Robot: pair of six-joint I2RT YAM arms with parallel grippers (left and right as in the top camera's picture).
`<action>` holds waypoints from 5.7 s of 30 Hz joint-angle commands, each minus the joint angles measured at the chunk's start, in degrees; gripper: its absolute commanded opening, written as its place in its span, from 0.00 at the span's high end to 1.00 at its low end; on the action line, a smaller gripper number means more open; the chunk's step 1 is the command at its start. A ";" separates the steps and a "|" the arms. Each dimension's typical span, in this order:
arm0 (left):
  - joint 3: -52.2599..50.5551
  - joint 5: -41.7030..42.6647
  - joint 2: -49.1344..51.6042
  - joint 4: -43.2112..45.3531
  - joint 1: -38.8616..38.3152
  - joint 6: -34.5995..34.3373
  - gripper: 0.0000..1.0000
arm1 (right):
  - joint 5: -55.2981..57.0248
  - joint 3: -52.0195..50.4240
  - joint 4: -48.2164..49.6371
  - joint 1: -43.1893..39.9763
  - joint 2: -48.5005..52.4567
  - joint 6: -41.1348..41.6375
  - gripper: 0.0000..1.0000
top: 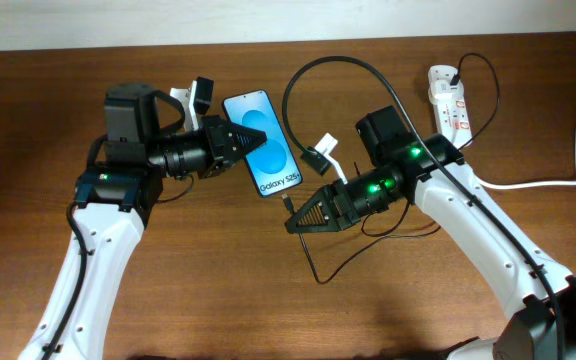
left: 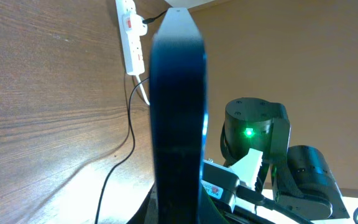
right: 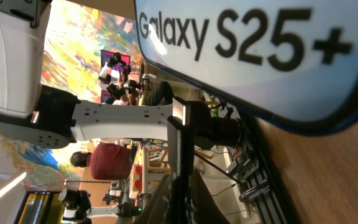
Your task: Plug charger to phone and switch on socket
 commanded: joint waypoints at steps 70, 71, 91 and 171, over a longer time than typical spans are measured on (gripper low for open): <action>0.59 1.73 -0.28 4.04 1.79 1.42 1.00 | 4.72 0.17 6.54 -0.46 -1.14 -0.68 0.96; 0.59 1.70 -0.28 4.04 1.79 0.79 1.00 | 4.72 0.17 6.69 -0.46 -1.14 -0.66 0.96; 0.59 -0.90 -0.28 4.22 1.75 0.00 1.00 | 4.48 0.17 9.99 -0.39 -1.14 1.29 0.96; 0.59 -0.26 -0.28 6.64 0.11 -1.03 1.00 | 3.37 0.17 10.80 -0.83 -1.14 0.81 0.96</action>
